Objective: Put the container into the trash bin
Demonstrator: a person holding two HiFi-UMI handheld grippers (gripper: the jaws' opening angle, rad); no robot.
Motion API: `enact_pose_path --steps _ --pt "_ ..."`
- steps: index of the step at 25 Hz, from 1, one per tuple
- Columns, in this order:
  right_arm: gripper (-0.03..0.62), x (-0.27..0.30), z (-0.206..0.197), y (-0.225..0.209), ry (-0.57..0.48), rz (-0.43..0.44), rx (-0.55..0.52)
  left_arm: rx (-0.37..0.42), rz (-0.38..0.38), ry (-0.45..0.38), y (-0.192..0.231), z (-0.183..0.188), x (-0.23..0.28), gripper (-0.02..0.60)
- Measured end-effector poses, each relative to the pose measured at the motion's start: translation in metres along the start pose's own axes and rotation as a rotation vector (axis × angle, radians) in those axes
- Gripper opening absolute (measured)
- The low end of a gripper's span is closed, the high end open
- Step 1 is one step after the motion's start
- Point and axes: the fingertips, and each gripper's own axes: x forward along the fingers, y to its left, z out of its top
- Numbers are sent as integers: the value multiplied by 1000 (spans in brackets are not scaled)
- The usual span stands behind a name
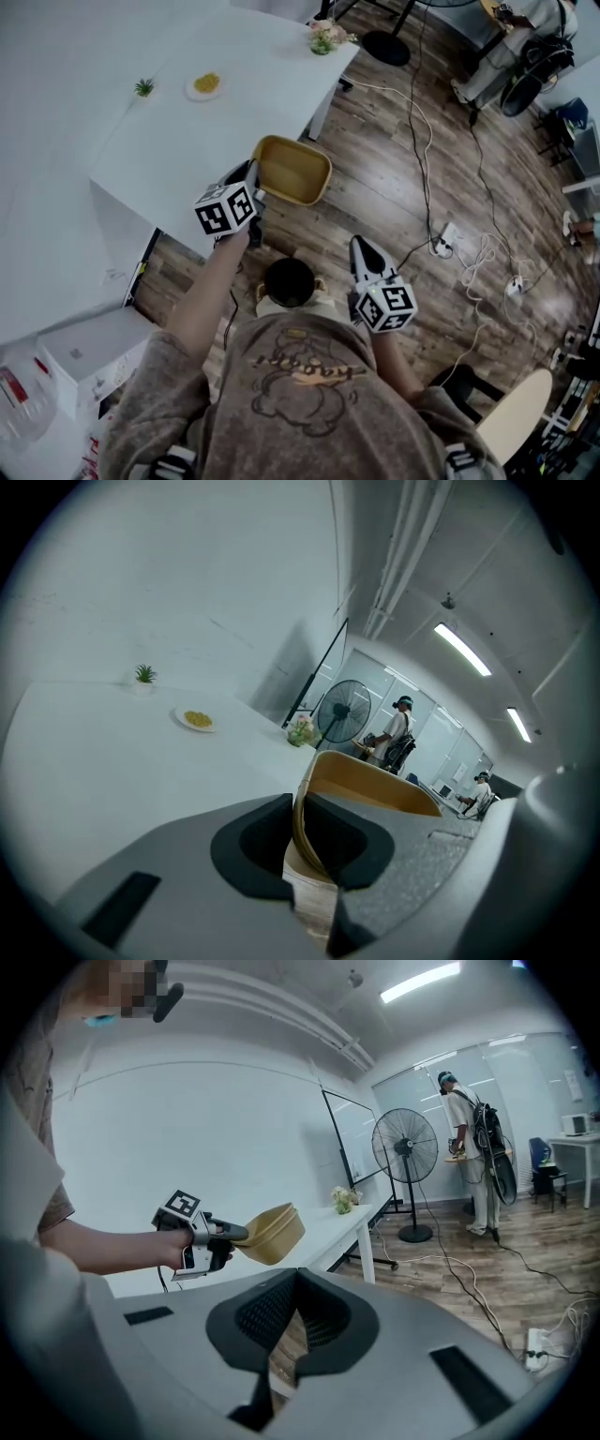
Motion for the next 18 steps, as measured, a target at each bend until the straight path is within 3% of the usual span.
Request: enact_pose_path --steps 10,18 --pt "2 -42 -8 -3 -52 -52 14 44 -90 17 -56 -38 -60 38" --pt "2 -51 -11 -1 -64 -87 31 26 -139 29 -68 -58 -96 38"
